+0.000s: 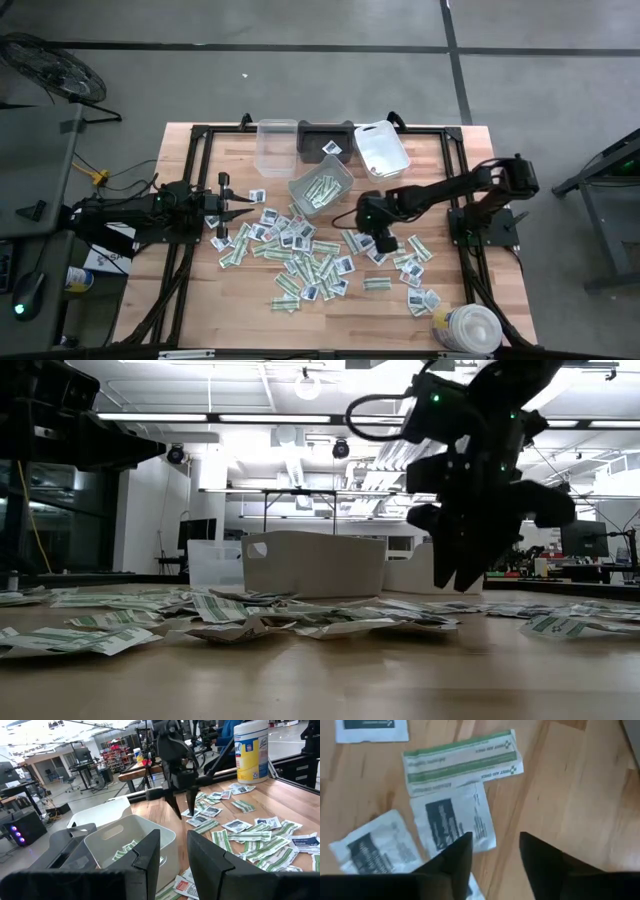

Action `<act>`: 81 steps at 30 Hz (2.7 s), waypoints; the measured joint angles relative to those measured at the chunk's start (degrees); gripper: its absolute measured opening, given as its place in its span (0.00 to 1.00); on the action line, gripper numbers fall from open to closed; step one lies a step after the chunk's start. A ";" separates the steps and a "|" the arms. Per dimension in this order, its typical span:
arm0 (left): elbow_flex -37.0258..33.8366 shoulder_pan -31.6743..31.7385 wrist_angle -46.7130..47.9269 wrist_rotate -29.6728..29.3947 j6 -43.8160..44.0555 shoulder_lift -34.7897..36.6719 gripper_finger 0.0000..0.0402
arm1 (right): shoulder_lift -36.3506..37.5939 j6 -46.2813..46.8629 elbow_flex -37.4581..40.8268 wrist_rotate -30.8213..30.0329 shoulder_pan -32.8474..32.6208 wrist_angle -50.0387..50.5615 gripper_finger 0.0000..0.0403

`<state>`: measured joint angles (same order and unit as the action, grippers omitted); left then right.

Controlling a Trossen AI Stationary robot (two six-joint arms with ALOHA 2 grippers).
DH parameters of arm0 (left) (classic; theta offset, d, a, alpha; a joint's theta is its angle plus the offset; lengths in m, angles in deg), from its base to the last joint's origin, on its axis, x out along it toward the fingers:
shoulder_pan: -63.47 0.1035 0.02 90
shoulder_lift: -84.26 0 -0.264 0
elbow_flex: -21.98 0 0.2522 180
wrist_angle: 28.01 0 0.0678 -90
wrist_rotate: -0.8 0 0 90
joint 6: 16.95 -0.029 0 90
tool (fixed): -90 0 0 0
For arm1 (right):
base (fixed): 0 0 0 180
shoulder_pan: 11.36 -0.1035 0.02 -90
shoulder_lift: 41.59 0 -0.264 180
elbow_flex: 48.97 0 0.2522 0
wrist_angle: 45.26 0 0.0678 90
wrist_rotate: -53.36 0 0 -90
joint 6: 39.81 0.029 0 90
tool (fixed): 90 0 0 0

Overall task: Pick & Place First Aid Supplies
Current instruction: Put the towelette pack into the black bin

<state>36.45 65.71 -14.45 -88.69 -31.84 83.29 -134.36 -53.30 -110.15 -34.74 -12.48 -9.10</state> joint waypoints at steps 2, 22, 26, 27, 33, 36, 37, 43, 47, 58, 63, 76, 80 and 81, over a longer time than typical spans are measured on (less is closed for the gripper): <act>-0.01 -0.02 0.00 -0.01 0.00 0.00 0.24 | -1.10 0.00 0.00 -0.19 0.00 -0.72 0.43; -0.02 -0.01 -0.02 -0.01 -0.02 0.00 0.24 | -6.38 3.60 -0.26 3.41 1.25 -1.25 0.07; -0.02 -0.02 -0.02 -0.01 -0.02 0.00 0.24 | -6.40 4.76 -0.26 3.47 1.31 -1.26 0.01; -0.02 -0.02 0.00 -0.01 0.00 0.00 0.24 | -6.40 5.26 -0.26 3.58 1.31 -1.25 0.01; 0.00 -0.02 -0.02 -0.01 -0.02 -0.01 0.24 | -3.59 9.33 0.04 4.24 1.31 -1.02 0.00; -0.02 -0.02 0.00 -0.01 0.00 0.00 0.24 | -0.58 12.05 0.39 5.51 1.34 0.89 0.00; -0.01 -0.01 -0.02 -0.01 -0.01 -0.01 0.24 | 0.65 12.91 0.26 5.58 1.38 0.37 0.00; 0.00 -0.02 -0.02 -0.01 -0.02 -0.02 0.24 | 5.45 16.49 -0.63 4.54 1.62 1.54 0.00; -0.01 -0.02 -0.01 -0.01 -0.02 0.00 0.24 | 6.10 18.12 -4.36 4.26 2.75 4.78 0.00; -0.01 -0.01 -0.02 0.00 -0.01 -0.01 0.24 | 6.05 28.15 -17.60 -3.01 10.33 11.68 0.00; -0.01 0.00 -0.01 -0.01 -0.01 0.00 0.24 | 4.37 31.33 -21.83 -6.98 14.38 11.69 0.00; -0.01 -0.02 -0.02 -0.01 0.00 -0.01 0.24 | -5.71 40.38 -29.47 -13.12 23.40 4.08 0.00; 0.00 0.00 -0.02 -0.01 -0.02 0.00 0.24 | -8.50 45.10 -29.49 -13.15 25.54 1.09 0.00; -0.02 -0.01 0.00 -0.01 0.00 0.00 0.24 | -9.10 46.15 -29.49 -13.13 25.98 0.38 0.00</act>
<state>36.42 65.70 -14.46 -88.71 -31.85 83.28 -143.46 -7.15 -139.64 -47.87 13.50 -8.72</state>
